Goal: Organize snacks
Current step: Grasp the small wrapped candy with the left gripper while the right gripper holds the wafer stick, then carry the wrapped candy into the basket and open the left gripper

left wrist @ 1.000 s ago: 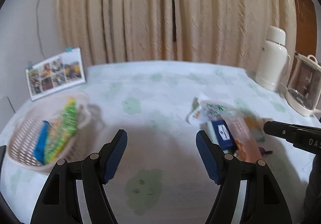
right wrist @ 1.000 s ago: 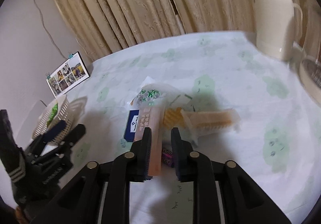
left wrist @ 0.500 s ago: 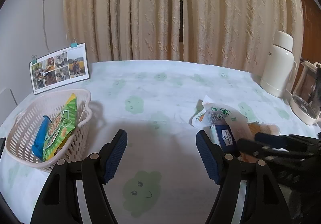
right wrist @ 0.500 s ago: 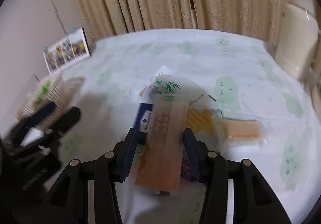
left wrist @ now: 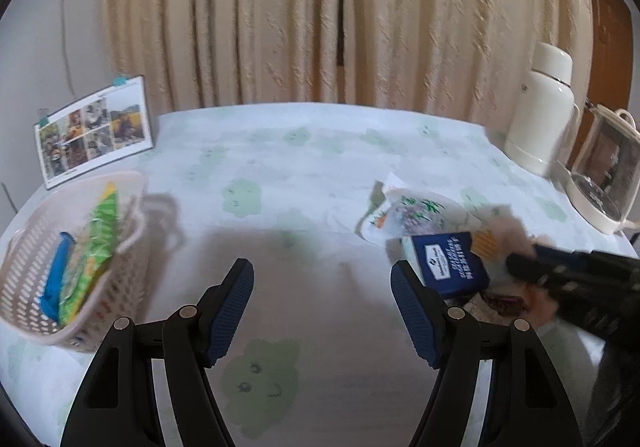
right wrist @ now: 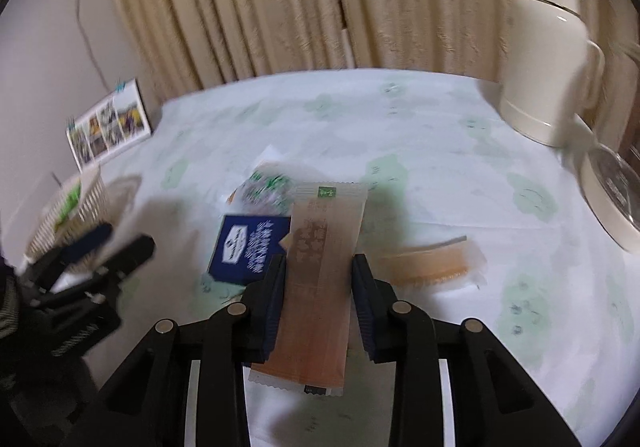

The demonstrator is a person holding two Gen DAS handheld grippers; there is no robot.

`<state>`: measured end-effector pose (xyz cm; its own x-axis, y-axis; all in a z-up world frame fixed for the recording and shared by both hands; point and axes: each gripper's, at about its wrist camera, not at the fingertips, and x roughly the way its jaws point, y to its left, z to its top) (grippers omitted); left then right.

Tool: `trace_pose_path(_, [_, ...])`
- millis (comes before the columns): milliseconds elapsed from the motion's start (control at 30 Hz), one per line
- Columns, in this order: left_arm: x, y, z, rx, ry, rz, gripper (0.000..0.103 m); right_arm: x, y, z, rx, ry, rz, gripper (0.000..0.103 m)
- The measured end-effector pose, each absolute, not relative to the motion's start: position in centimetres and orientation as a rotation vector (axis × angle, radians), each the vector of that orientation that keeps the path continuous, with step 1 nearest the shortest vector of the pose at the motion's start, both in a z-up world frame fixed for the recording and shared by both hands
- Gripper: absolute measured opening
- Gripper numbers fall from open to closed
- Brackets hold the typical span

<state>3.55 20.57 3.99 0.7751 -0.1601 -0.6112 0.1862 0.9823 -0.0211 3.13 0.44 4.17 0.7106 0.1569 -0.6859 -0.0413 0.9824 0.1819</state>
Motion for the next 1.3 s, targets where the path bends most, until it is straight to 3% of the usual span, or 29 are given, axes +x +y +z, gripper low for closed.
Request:
trace_pose_path(567, [2.2, 13.7, 2.6, 0.031, 0.782, -0.397, 0.071, 1.9, -3.3, 5.2, 0.297, 0.737, 0.112, 0.030])
trace_pose_path(933, [2.9, 11.8, 1.5, 0.056, 0.850, -0.421, 0.032, 1.5, -2.8, 5.4, 0.296, 0.729, 0.127, 0.030])
trace_pose_path(1300, [1.1, 13.1, 2.3, 0.012, 0.793, -0.419, 0.028, 1.4, -2.6, 5.6, 0.295, 0.723, 0.134, 0.030])
